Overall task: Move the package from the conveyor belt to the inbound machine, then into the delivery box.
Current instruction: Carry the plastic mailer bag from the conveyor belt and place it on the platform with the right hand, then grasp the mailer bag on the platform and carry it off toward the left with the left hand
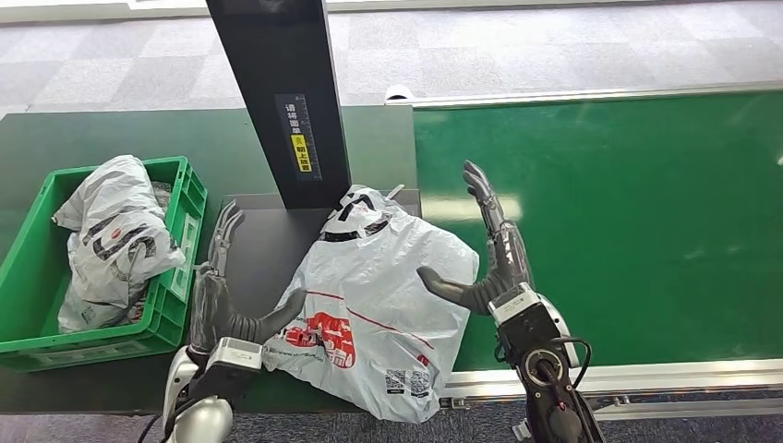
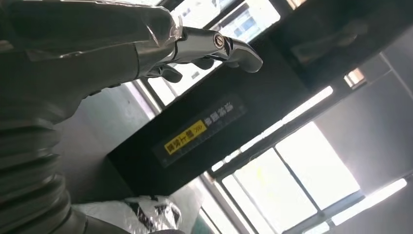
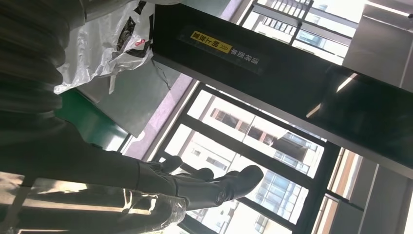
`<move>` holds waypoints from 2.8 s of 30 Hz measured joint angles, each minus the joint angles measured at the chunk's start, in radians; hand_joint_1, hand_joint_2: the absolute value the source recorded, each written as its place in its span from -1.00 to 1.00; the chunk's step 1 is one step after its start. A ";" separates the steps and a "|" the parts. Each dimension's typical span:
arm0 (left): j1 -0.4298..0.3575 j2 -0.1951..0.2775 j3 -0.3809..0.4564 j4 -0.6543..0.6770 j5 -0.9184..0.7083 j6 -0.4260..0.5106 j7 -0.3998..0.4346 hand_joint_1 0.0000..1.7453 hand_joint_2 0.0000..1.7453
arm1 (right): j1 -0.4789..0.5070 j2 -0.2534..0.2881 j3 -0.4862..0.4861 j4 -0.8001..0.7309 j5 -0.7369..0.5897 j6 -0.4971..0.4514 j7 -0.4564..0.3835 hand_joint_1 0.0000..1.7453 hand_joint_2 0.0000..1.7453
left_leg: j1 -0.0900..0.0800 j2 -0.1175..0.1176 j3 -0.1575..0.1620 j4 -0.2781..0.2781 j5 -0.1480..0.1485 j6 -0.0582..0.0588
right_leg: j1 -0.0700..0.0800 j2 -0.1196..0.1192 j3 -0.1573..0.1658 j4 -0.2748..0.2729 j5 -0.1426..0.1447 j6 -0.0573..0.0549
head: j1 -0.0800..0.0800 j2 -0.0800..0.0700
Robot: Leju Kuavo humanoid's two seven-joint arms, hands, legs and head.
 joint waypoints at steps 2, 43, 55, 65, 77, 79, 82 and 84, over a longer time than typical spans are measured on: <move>-0.022 0.001 -0.030 0.011 -0.027 -0.119 0.037 -1.00 1.00 | -0.006 0.003 0.004 0.000 0.000 0.002 0.000 -1.00 1.00 | 0.000 0.000 0.000 0.000 0.000 0.000 | 0.000 0.000 0.000 0.000 0.000 0.000 | 0.000 0.000; -0.427 -0.149 -0.185 0.875 -0.121 -0.195 0.051 1.00 1.00 | 0.014 0.032 -0.014 -0.145 -0.007 0.009 0.002 -1.00 1.00 | 0.000 0.000 0.000 0.000 0.000 0.000 | 0.000 0.000 0.000 0.000 0.000 0.000 | 0.000 0.000; -0.433 -0.157 -0.169 0.878 -0.083 -0.195 0.023 0.49 1.00 | 0.013 0.032 -0.021 -0.145 -0.019 0.000 0.002 -1.00 1.00 | 0.000 0.000 0.000 0.000 0.000 0.000 | 0.000 0.000 0.000 0.000 0.000 0.000 | 0.000 0.000; -0.431 -0.155 -0.176 0.856 -0.116 -0.219 0.048 -1.00 1.00 | 0.008 0.032 -0.026 -0.144 -0.020 0.000 0.002 -1.00 1.00 | 0.000 0.000 0.000 0.000 0.000 0.000 | 0.000 -0.001 0.000 0.000 0.000 0.000 | 0.000 0.000; -0.433 -0.154 -0.210 0.867 -0.168 -0.212 0.074 -1.00 1.00 | -0.005 0.032 -0.026 -0.137 -0.021 0.000 0.002 -1.00 1.00 | 0.000 0.000 0.000 0.000 0.000 0.000 | 0.000 -0.001 0.000 0.000 0.000 0.000 | 0.000 0.000; -0.433 -0.154 -0.215 0.868 -0.184 -0.200 0.084 -1.00 1.00 | -0.005 0.032 -0.026 -0.136 -0.021 0.000 0.002 -1.00 1.00 | 0.000 0.000 0.000 0.000 0.000 0.000 | 0.000 -0.001 0.000 0.000 0.000 0.000 | 0.000 0.000; -0.437 -0.154 -0.226 0.873 -0.224 -0.173 0.106 -1.00 1.00 | -0.006 0.033 -0.026 -0.136 -0.020 0.000 0.002 -1.00 1.00 | 0.000 0.000 0.000 0.000 0.000 0.000 | 0.000 -0.001 0.000 0.000 0.000 0.000 | 0.000 0.000; -0.440 -0.154 -0.235 0.878 -0.258 -0.150 0.129 -1.00 1.00 | -0.007 0.033 -0.026 -0.136 -0.019 0.000 0.002 -1.00 1.00 | 0.000 0.000 0.000 0.000 0.000 0.000 | 0.000 -0.001 0.000 0.000 0.000 0.000 | 0.000 0.000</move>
